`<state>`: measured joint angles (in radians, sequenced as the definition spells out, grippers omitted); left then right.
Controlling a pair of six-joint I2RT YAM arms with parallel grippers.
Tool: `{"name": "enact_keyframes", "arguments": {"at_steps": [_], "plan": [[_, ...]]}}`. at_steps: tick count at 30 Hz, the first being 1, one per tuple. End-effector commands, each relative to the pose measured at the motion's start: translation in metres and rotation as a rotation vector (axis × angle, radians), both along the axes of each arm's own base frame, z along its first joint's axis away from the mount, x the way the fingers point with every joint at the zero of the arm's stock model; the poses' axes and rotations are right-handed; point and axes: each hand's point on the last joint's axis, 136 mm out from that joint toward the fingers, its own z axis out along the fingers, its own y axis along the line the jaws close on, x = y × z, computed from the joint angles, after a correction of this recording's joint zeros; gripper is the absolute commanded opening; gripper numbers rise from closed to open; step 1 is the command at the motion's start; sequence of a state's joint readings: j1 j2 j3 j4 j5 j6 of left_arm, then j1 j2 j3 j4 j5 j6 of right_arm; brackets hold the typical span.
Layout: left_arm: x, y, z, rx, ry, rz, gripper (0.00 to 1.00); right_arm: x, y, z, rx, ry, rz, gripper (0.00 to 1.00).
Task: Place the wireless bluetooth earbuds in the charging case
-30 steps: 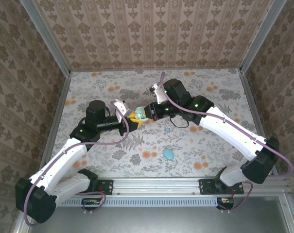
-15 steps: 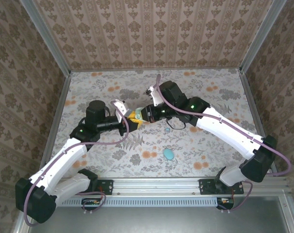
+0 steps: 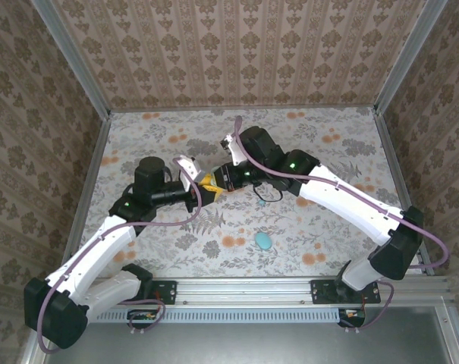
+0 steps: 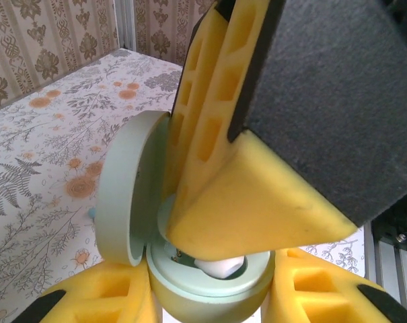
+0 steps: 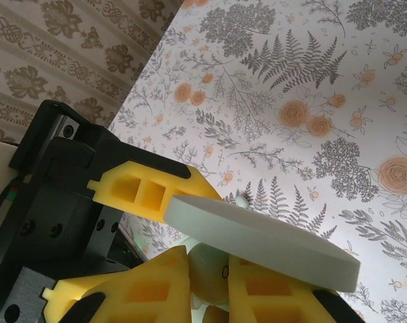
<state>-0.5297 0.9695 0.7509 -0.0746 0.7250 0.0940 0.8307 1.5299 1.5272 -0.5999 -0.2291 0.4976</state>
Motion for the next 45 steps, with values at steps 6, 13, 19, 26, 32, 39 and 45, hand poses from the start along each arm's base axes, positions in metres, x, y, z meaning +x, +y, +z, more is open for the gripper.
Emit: {"name": "enact_keyframes", "arguments": {"at_steps": [6, 13, 19, 26, 32, 39, 45], "plan": [[-0.006, -0.007, 0.011, -0.029, -0.047, -0.057, 0.0, -0.007, -0.002, -0.012, -0.097, 0.01, 0.012, 0.17], [-0.005, -0.007, 0.01, -0.025, -0.045, -0.059, 0.0, -0.013, -0.009, -0.009, -0.139, 0.021, 0.017, 0.18], [-0.005, -0.008, 0.01, -0.024, -0.047, -0.061, 0.01, -0.017, -0.006, -0.006, -0.128, 0.037, 0.029, 0.3], [-0.006, -0.009, 0.009, -0.021, -0.042, -0.063, 0.01, -0.014, -0.003, 0.008, -0.07, 0.044, 0.011, 0.37], [-0.008, -0.008, 0.009, -0.016, -0.049, -0.065, 0.01, -0.005, -0.012, 0.01, -0.032, 0.073, -0.052, 0.39], [-0.011, -0.008, 0.008, -0.028, -0.054, -0.072, 0.0, 0.008, -0.025, 0.017, 0.042, 0.051, -0.125, 0.4], [-0.018, -0.01, 0.011, -0.055, -0.058, -0.117, 0.0, 0.028, -0.032, 0.012, 0.072, 0.049, -0.186, 0.39]]}}
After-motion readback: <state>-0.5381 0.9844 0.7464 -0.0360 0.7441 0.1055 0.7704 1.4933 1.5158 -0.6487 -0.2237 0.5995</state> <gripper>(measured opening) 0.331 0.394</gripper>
